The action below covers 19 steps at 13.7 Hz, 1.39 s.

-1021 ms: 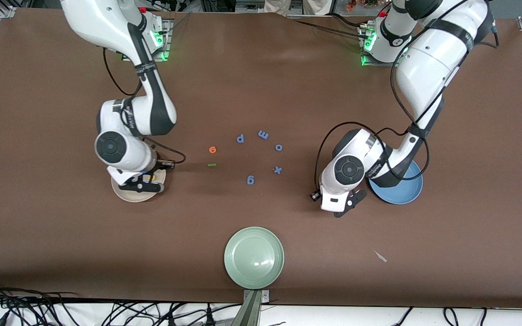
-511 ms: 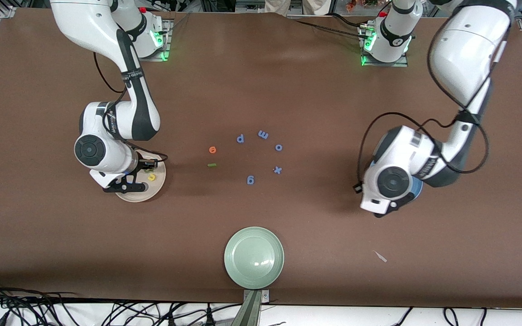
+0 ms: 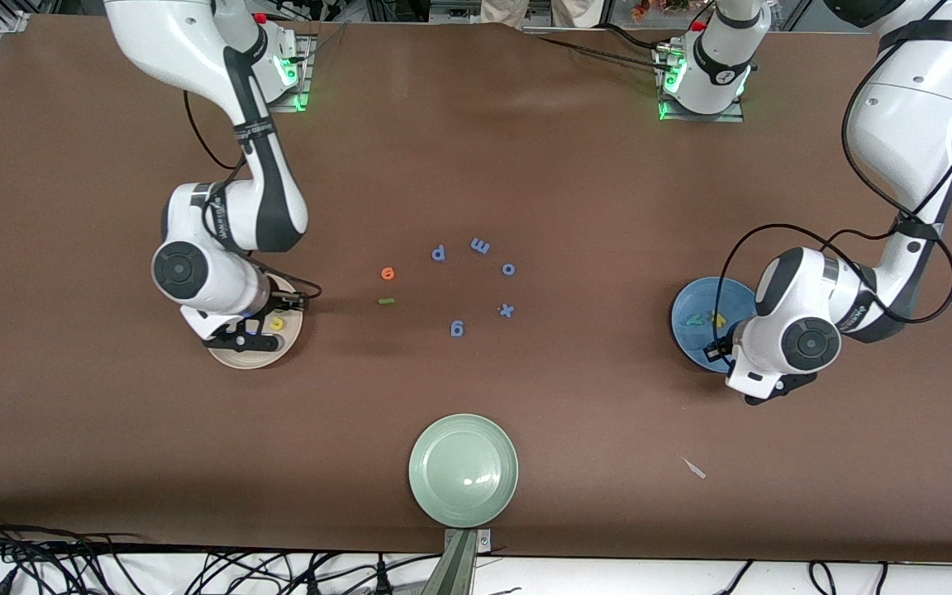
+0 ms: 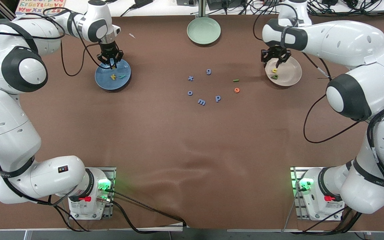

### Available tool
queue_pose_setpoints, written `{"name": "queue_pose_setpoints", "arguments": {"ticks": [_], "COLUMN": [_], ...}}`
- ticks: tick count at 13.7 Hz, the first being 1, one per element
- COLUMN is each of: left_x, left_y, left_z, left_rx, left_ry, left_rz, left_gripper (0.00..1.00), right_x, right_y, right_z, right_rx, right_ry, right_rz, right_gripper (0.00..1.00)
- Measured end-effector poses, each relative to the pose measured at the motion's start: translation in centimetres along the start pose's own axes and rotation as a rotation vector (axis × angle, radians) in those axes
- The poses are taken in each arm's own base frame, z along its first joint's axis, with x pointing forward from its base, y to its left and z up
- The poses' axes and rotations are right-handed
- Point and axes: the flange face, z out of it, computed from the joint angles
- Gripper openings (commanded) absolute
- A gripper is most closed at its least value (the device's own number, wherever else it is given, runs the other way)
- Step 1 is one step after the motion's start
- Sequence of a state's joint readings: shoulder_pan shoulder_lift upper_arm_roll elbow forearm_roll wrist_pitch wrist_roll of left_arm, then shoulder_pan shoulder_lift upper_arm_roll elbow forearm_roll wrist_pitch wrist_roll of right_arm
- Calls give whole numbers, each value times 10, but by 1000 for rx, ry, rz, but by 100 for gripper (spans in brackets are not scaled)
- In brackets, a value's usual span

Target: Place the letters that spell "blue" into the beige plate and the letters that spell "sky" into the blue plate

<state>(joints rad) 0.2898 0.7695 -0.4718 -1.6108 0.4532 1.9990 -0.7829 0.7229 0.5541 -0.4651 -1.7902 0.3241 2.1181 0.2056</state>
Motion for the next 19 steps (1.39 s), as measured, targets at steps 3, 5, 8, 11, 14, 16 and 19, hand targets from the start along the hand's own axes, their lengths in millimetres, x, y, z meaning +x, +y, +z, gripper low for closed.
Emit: {"name": "queue_pose_setpoints", "arguments": {"ticks": [3, 5, 8, 11, 14, 16, 19], "left_x": [-4, -4, -12, -36, -70, -93, -114], "left_y": [5, 5, 13, 22, 23, 16, -6], "left_z": [-1, -7, -43, -105, -179, -229, -286], "left_rx": [-6, -8, -26, -22, -5, -32, -22], "left_ry": [2, 9, 49, 101, 156, 150, 134], "left_rz": [9, 8, 25, 53, 65, 51, 162], "left_gripper": [100, 100, 100, 100, 100, 100, 100], "right_x": [-17, -22, -22, -23, -31, -34, -36], "right_y": [-60, -85, -98, -105, -120, -124, -126], "right_z": [11, 29, 49, 55, 67, 75, 80], "right_rx": [28, 50, 80, 93, 102, 95, 93], "right_ry": [33, 66, 75, 94, 90, 78, 70], "right_rz": [55, 82, 122, 169, 222, 253, 271], "right_gripper": [64, 64, 64, 64, 63, 61, 53]}}
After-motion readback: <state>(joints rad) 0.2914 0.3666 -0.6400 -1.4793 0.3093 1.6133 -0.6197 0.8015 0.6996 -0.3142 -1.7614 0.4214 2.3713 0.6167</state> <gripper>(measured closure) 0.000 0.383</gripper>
